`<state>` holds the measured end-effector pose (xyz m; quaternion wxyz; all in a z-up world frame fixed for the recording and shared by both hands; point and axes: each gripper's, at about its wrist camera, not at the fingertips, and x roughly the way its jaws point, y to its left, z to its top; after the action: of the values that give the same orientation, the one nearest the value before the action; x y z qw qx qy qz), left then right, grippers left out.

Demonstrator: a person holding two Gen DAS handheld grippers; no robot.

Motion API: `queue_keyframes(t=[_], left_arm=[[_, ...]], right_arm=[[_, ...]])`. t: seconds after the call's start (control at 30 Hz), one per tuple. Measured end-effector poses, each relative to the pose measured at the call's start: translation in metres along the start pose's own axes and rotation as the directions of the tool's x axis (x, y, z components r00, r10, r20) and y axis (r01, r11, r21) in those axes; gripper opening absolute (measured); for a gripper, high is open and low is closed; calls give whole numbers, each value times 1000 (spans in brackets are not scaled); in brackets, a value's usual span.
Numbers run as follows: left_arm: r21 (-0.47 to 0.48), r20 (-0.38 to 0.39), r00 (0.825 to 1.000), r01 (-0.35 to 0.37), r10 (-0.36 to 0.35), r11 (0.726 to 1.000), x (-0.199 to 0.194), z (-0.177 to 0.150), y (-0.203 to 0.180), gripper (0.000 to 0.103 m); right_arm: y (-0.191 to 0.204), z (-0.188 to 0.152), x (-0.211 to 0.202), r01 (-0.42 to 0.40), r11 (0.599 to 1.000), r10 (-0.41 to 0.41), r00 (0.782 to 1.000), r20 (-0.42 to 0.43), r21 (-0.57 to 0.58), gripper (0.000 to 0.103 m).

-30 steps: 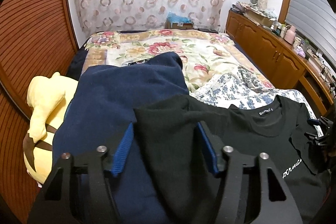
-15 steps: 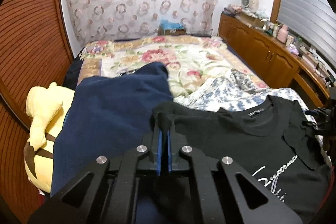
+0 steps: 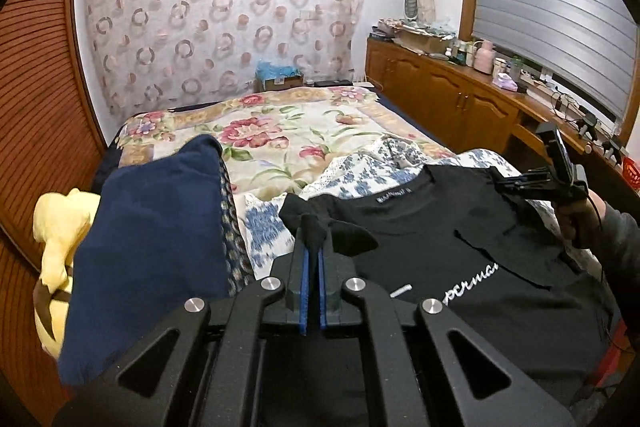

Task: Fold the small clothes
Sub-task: 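Lift and fold the gripped side over with the left tool while the right tool pinches the shirt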

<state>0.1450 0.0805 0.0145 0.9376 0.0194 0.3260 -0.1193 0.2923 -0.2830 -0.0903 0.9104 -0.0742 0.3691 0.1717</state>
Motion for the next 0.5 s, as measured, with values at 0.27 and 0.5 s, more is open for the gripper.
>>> queue_keyframes(t=[0.27,0.5], left_arm=[[-46,40,999,-6,8,999,-48,-39,-8,4],[-163,88,996,35,-21,986,-90,-80,-10,4]], right_arm=[[39,-21,-66,-29,997,38,991,129,-70,4],[57,-86,-163,-93,990,119,958,263,-109,4]])
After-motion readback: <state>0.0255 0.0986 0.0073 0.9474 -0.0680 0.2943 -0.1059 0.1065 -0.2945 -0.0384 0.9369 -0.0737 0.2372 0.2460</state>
